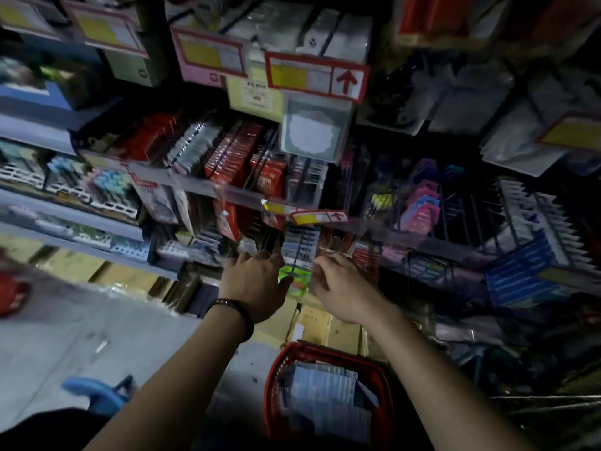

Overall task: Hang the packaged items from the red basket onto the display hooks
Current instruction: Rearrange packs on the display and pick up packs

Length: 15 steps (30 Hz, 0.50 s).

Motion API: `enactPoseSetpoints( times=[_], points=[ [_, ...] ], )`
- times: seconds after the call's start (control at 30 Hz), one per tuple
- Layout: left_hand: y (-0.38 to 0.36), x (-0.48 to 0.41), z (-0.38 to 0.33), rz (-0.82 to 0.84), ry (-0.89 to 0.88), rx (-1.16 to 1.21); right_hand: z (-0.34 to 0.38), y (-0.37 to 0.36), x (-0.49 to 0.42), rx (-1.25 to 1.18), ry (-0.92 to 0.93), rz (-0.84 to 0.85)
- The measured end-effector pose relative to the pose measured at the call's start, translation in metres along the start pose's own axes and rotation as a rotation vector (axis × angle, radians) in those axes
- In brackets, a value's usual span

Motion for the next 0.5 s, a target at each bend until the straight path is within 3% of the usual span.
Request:
enactPoseSetpoints(
  times=[0.27,0.5],
  points=[
    [-0.045,-0.015,-0.023,0.037,-0.108,0.022,-0.049,-0.02,0.027,-0.076,-0.128,-0.065],
    [-0.099,0.004,-0.041,0.131,-0.102,0.098,-0.091,-0.058,0.056,-0.052,-0.172,-0.05]
  ],
)
Point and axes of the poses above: each hand's wrist, its own x-axis away from the middle knuckle, its own y-axis out of the back of the hand, z = x × y, the point moved 3 cm from there along -x, towards the middle knuckle, and after that the axes turned 7 degrees about x, right-handed, at the moved point
